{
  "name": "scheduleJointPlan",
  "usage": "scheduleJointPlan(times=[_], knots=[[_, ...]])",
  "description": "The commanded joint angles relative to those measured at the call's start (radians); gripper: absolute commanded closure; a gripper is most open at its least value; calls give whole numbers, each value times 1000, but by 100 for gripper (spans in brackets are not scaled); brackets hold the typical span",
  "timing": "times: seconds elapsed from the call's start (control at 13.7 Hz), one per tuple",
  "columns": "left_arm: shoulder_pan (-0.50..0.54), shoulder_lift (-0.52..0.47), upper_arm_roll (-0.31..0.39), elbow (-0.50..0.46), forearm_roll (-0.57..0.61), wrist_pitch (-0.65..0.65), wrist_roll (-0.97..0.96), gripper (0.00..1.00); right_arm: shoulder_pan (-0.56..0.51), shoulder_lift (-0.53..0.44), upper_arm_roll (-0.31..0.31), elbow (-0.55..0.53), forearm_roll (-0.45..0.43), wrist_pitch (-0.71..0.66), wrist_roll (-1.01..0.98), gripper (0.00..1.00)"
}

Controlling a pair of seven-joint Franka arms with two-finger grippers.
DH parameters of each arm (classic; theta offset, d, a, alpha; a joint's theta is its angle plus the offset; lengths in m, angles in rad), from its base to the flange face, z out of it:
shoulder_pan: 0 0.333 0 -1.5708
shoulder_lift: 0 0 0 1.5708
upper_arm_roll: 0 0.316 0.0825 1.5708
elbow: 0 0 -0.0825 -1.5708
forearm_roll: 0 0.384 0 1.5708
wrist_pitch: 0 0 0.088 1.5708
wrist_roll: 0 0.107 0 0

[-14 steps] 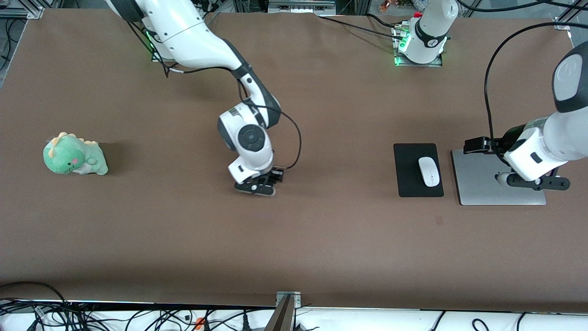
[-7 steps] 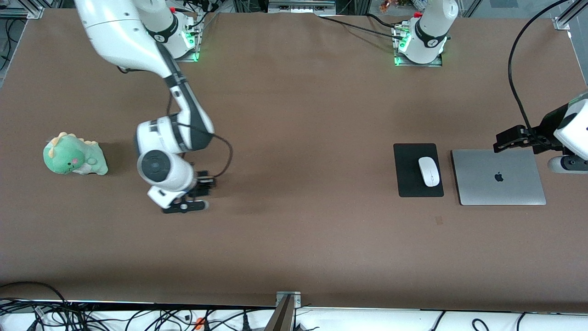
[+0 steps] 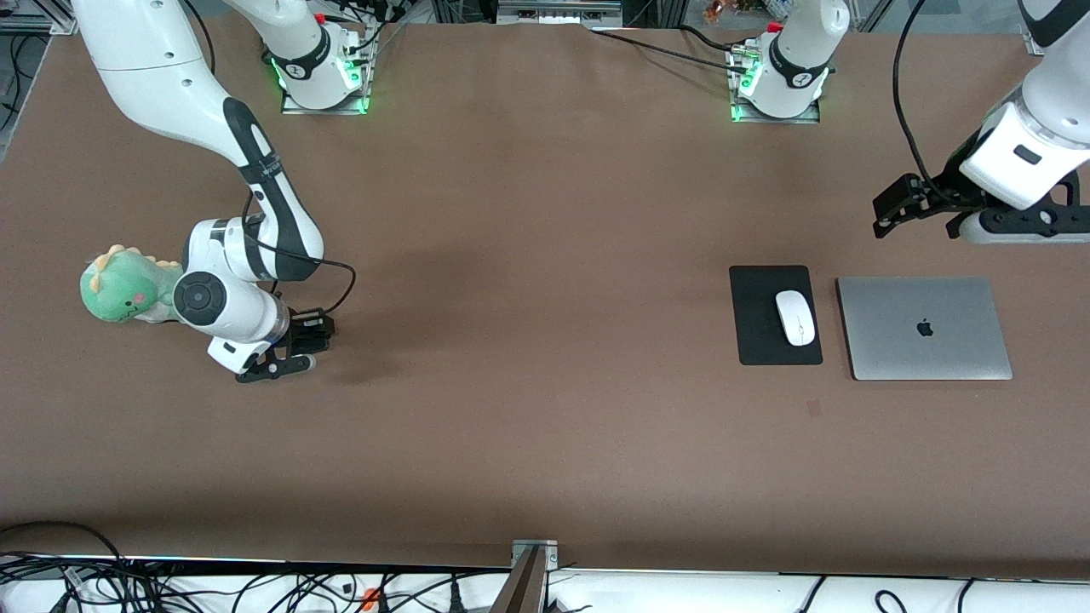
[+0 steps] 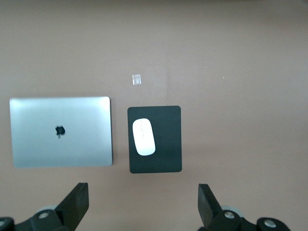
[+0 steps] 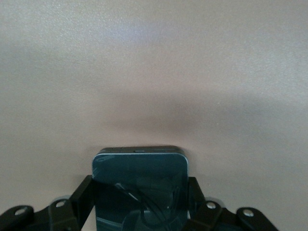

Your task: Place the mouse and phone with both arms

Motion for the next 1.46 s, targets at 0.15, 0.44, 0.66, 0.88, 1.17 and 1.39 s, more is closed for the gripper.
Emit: scheduleJointPlan(times=[0.15, 0.44, 0.66, 0.88, 1.17, 1.39], knots=[[11, 17, 5, 44, 20, -35, 124, 0, -16, -73, 17, -5, 65, -18, 8, 0], [17, 21, 8, 59, 22, -49, 124, 0, -5, -150, 19, 38, 62, -95, 90, 0], [16, 70, 8, 140, 22, -106, 124, 0, -5, -241, 22, 127, 59, -230, 176, 0], [17, 74, 9, 147, 22, -109, 129, 0, -4, -349, 22, 218, 49, -406, 201, 0], [17, 75, 9, 147, 22, -109, 129, 0, -5, -539, 14, 230, 54, -636, 202, 0], [17, 75, 9, 147, 22, -109, 129, 0, -7, -593, -3, 232, 52, -713, 198, 0]])
